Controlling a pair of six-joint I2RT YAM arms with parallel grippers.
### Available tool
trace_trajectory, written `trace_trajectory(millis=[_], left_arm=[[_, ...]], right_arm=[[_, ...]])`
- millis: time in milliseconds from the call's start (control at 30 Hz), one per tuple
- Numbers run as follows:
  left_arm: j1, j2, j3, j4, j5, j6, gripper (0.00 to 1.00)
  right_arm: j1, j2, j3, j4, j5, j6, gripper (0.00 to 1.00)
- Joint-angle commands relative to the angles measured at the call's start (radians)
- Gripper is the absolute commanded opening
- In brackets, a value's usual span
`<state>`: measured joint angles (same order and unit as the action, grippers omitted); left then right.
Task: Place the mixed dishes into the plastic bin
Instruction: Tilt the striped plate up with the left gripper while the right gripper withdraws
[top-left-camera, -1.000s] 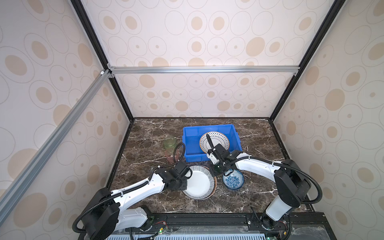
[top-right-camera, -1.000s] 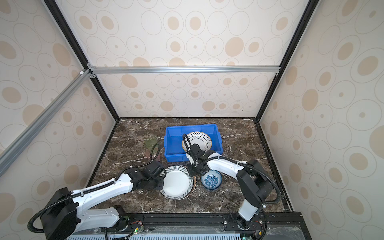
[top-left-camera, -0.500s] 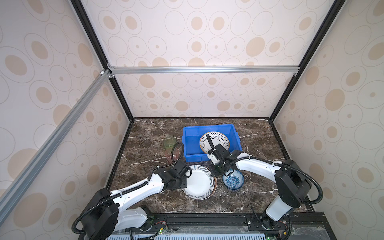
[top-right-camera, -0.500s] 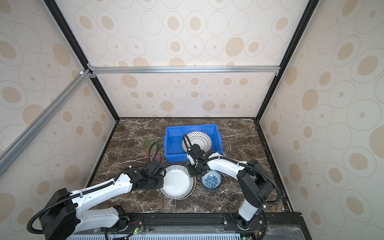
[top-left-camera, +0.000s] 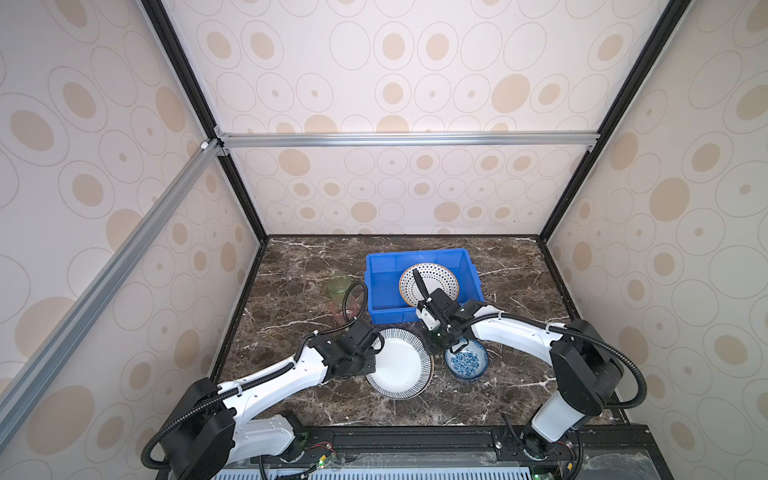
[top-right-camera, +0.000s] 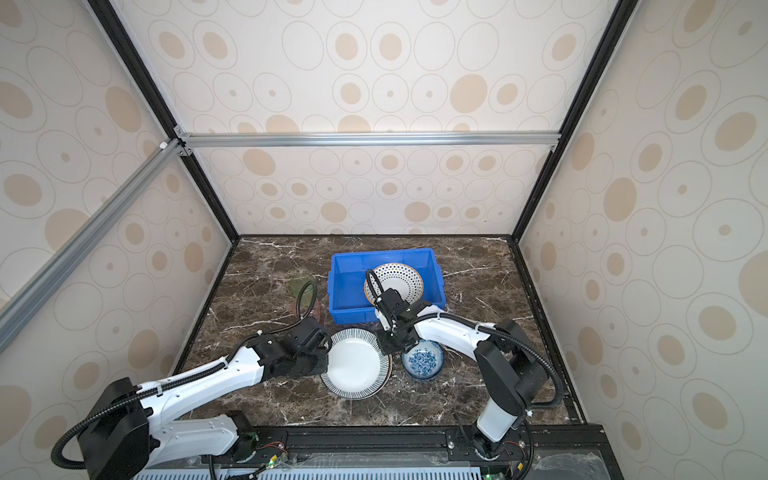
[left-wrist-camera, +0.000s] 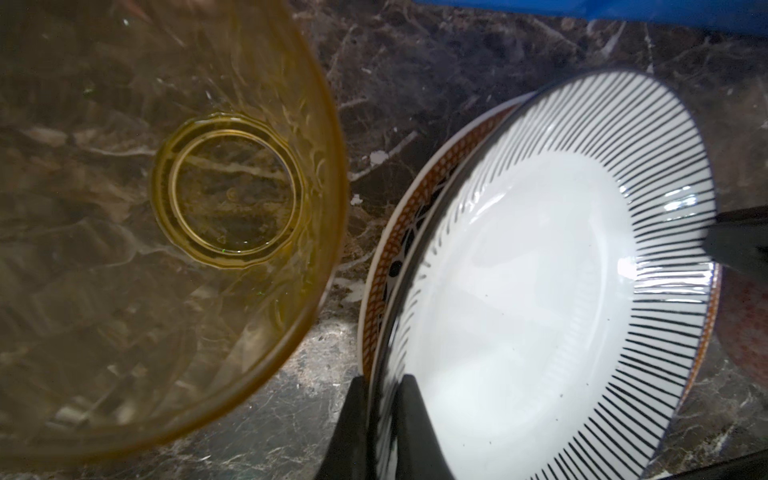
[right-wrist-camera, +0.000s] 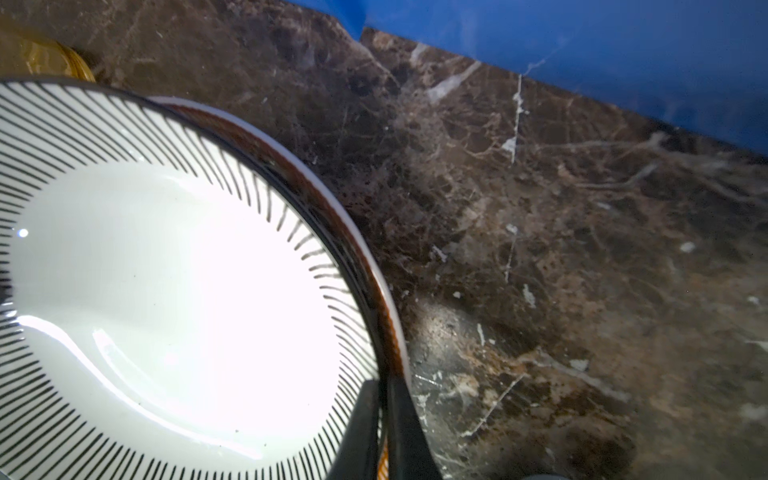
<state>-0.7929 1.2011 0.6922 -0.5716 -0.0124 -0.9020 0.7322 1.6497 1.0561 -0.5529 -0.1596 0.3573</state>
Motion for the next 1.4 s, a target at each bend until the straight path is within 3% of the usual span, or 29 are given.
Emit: trace_trajectory(millis=[0, 667, 1367], left_arm=[[-0.013, -0.012, 0.011, -0.070, -0.024, 0.052, 0.00], [-0.012, -0.102, 0.067, -0.125, -0.056, 0.092, 0.00], [-0.012, -0.090, 0.248, -0.166, -0.075, 0.176, 0.00]], right_arm=[[0.012, -0.032, 0.001, -0.028, 0.020, -0.008, 0.11], [0.012, -0.167, 0.030, -0.083, 0.079, -0.006, 0.16], [0.012, -0.324, 0.032, -0.129, 0.194, -0.015, 0.15]])
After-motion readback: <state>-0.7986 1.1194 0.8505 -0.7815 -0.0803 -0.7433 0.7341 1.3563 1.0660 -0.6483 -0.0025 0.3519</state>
